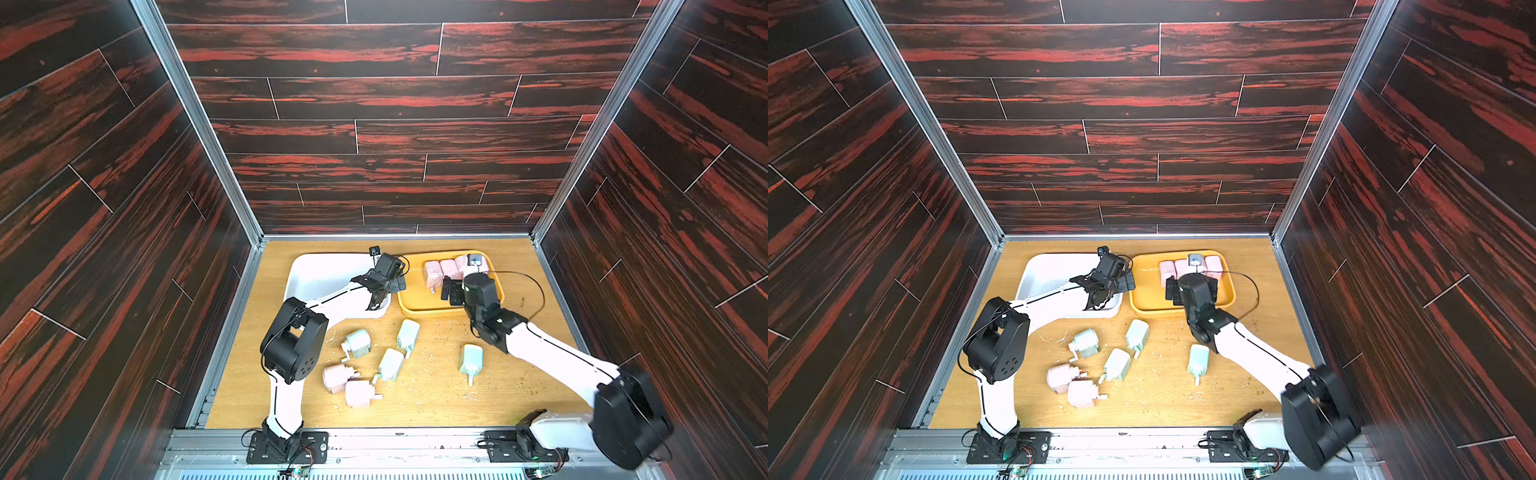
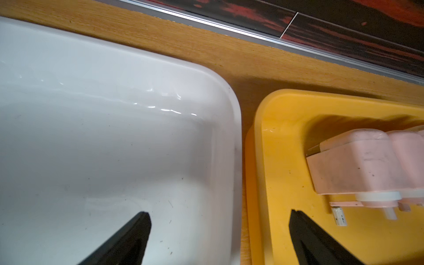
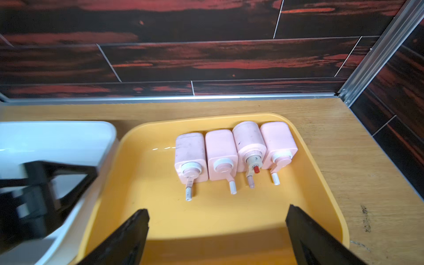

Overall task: Place the pencil sharpeners by color into the storage box
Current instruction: Adjust the storage box at the center of the board.

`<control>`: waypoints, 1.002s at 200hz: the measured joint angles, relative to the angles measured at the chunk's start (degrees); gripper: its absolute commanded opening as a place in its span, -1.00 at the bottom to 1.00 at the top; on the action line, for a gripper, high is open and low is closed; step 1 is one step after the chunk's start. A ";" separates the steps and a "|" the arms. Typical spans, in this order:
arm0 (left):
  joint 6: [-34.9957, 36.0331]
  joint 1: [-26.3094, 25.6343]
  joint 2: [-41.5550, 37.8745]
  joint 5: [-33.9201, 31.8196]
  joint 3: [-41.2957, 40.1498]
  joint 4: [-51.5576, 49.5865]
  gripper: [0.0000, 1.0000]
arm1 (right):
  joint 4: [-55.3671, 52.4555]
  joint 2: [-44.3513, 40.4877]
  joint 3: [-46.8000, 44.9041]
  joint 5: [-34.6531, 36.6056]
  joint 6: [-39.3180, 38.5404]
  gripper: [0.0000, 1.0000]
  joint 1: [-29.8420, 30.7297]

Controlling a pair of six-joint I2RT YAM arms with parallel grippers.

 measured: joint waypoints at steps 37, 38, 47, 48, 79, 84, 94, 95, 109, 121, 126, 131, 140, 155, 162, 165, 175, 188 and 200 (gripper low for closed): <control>-0.31 -1.03 0.02 0.02 0.00 0.09 1.00 | 0.57 -4.20 -2.91 -2.01 0.50 0.97 0.00; -0.31 -1.05 0.02 0.02 0.00 0.11 1.00 | 0.55 -4.24 -2.93 -2.03 0.50 0.97 0.00; -0.31 -1.18 0.02 0.00 0.00 0.15 1.00 | 0.37 -4.42 -2.95 -2.19 0.61 0.97 0.00; -0.31 -1.18 0.02 0.00 0.00 0.15 1.00 | 0.33 -4.46 -2.95 -2.21 0.63 0.97 0.00; 0.28 -1.62 0.68 -2.45 0.83 -0.22 1.00 | -0.85 -5.66 -3.61 -2.34 0.63 0.97 0.00; 0.42 -1.64 0.98 -3.04 1.25 -0.46 1.00 | -1.11 -5.79 -3.61 -2.36 0.61 0.97 0.00; 0.87 -1.64 1.55 -4.07 2.01 -0.83 0.98 | -1.62 -6.05 -3.61 -2.34 0.61 0.97 0.00; 0.90 -1.64 1.60 -4.13 2.05 -0.85 0.98 | -1.70 -6.10 -3.61 -2.36 0.61 0.97 0.00; 1.57 -1.64 2.16 -5.27 2.58 -1.16 0.91 | -2.16 -6.32 -3.61 -2.29 0.61 0.97 0.00; 2.08 -1.64 2.45 -5.88 2.60 -1.55 0.88 | -2.60 -6.32 -3.61 -2.27 0.61 0.97 0.00; 2.34 -1.62 2.54 -5.99 2.60 -1.77 0.88 | -2.84 -6.32 -3.61 -2.27 0.63 0.97 0.00; 2.56 -1.62 2.62 -5.95 2.60 -1.95 0.88 | -2.99 -6.32 -3.61 -2.27 0.63 0.97 0.00; 3.10 -1.60 2.71 -5.29 2.60 -2.10 0.88 | -3.21 -6.32 -3.58 -2.27 0.63 0.97 0.00; 3.91 -1.57 2.75 -3.13 2.60 -2.12 0.89 | -3.41 -6.25 -3.58 -2.29 0.68 0.97 0.00; 4.11 -1.57 2.75 -2.19 2.58 -2.10 0.89 | -3.56 -6.21 -3.58 -2.29 0.66 0.97 0.00; 4.26 -1.57 2.75 -1.77 2.58 -2.08 0.89 | -3.65 -6.19 -3.54 -2.29 0.68 0.97 0.00; 4.52 -1.57 2.75 -0.85 2.58 -2.10 0.89 | -3.85 -6.08 -3.45 -2.36 0.68 0.97 0.00; 4.94 -1.57 2.84 -0.57 2.56 -2.19 0.87 | -4.07 -6.03 -3.41 -2.43 0.85 0.97 0.00; 5.62 -1.57 2.97 -0.79 2.58 -2.75 0.86 | -4.07 -6.03 -3.41 -2.36 1.38 0.97 0.00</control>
